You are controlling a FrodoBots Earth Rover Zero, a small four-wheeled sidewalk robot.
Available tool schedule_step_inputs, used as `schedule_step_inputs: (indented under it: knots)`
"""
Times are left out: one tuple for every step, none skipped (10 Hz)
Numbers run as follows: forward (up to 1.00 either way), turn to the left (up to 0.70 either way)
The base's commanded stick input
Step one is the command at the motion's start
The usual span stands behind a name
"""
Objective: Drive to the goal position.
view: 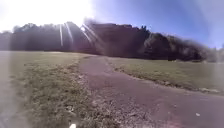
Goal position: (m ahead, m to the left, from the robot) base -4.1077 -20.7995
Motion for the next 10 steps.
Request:
schedule_step_inputs:
  knots:
    - [0.7,-0.31]
    - [0.7,-0.3]
    - [0.7,-0.31]
    - [0.7,-0.31]
    - [0.7,-0.31]
    - [0.7,-0.31]
    - [0.7,-0.31]
    - [0.7,-0.31]
    - [0.7,-0.31]
    - [0.7,-0.31]
